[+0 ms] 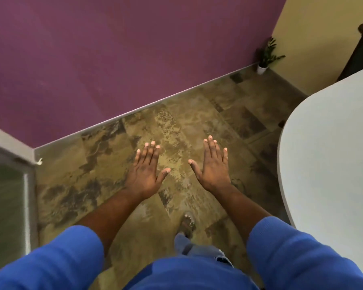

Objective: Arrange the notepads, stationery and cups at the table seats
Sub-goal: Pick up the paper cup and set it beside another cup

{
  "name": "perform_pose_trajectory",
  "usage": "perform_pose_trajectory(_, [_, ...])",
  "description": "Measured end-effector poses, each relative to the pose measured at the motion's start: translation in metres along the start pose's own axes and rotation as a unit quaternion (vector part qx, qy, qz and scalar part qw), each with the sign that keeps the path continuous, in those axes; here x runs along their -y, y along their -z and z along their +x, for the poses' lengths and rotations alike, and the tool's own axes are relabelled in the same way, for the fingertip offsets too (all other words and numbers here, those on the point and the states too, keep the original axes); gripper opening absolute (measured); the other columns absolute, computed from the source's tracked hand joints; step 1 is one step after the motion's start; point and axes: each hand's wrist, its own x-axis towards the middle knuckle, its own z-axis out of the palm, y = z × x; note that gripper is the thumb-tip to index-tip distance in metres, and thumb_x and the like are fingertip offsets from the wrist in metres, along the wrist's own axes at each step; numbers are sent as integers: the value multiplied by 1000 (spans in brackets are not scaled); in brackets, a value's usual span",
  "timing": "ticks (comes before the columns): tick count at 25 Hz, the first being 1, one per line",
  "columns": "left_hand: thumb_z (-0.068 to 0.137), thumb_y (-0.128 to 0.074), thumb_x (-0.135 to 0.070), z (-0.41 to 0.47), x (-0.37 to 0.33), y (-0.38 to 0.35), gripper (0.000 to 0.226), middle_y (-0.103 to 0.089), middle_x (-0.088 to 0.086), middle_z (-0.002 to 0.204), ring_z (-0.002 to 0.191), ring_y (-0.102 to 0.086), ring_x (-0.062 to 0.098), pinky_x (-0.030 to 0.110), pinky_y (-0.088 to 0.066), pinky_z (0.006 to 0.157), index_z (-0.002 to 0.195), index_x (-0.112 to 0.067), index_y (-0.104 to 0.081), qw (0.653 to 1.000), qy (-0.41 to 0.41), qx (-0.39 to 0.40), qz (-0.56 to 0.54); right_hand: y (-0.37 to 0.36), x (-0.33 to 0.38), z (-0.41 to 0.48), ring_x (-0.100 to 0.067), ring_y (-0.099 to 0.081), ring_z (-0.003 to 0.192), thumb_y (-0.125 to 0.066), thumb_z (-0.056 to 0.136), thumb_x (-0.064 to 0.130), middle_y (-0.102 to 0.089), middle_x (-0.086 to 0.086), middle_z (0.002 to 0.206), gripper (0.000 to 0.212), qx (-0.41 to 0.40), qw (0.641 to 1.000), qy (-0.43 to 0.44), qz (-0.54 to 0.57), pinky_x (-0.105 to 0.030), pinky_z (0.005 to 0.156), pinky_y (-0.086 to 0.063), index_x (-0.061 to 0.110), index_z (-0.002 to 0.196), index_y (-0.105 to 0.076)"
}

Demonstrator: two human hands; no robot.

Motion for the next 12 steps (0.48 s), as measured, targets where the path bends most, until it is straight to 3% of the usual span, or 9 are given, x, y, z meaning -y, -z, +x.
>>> perform_pose_trajectory(5, [98, -14, -71, 180, 3, 17, 87, 8, 5, 170, 156, 16, 18, 43, 5, 128, 163, -14, -1, 997, -69, -6, 18, 17, -46, 135, -21, 2, 158, -26, 98, 73, 1, -4, 171, 89, -6, 999, -52, 1, -54, 126, -1, 13, 162, -9])
perform_pose_trajectory(12, [100, -18, -69, 428, -59, 3, 86, 6, 7, 170, 156, 16, 19, 43, 6, 127, 162, -11, -2, 981, -195, -6, 9, 44, -145, 302, -20, 4, 158, -22, 98, 74, 0, -4, 171, 88, -54, 989, -132, -27, -53, 126, 0, 15, 162, -9])
